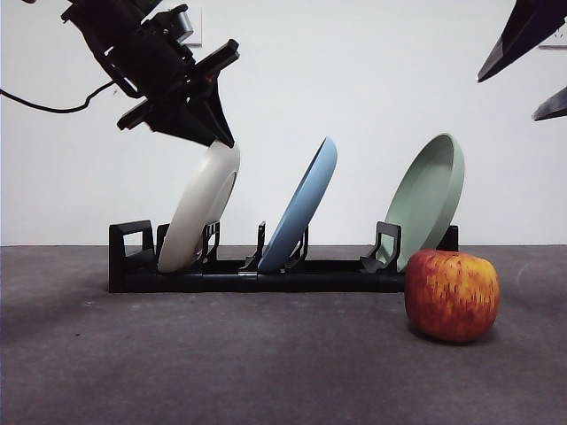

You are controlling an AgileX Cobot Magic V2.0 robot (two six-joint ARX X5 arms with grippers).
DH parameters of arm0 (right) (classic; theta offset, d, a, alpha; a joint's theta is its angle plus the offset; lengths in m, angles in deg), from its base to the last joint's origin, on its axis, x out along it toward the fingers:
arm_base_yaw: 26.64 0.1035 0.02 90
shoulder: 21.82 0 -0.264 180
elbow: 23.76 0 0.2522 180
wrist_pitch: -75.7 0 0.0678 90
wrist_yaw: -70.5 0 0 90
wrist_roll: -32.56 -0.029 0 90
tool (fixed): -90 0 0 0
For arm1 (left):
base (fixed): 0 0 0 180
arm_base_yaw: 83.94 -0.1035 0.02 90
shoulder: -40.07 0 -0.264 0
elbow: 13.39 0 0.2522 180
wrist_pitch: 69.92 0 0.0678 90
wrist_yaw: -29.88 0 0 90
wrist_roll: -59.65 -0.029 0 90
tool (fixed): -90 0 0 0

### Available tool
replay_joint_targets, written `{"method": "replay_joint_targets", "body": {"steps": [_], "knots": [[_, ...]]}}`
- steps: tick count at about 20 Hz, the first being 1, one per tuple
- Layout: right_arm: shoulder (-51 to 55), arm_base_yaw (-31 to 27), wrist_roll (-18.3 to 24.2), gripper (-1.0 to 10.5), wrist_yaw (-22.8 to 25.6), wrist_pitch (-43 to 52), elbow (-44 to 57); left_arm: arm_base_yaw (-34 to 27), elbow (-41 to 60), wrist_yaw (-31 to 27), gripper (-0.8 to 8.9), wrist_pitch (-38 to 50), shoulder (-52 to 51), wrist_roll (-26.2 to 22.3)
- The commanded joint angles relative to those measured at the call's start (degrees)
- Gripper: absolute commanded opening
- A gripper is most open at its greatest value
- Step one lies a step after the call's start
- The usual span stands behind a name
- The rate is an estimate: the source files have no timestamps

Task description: Take the yellow plate from the plate rack,put the plate on the table,take the apple from the table,put the apple in the plate

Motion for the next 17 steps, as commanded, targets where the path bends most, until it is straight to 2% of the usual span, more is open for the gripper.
{"method": "replay_joint_targets", "body": {"steps": [1,3,10,13,17], "knots": [[-0.11,-0.15,0.48,3.8,0.02,0.17,-0.28,0.2,0.11,-0.28,-0.07,-1.11,-0.7,-1.25],[-0.11,-0.15,0.48,3.8,0.0,0.17,-0.28,0.7,0.11,-0.33,-0.07,-3.3,-2.78,-1.86],[-0.11,-0.15,0.48,3.8,0.0,0.15,-0.28,4.13,0.11,-0.55,-0.07,-15.93,-15.17,-8.83],[-0.11,-0.15,0.48,3.8,-0.02,0.13,-0.28,6.8,0.11,-0.74,-0.07,-23.69,-22.29,-12.07],[-0.11,-0.15,0.48,3.8,0.0,0.13,-0.28,12.04,0.11,-1.75,-0.07,-32.79,-29.2,-13.31]]}}
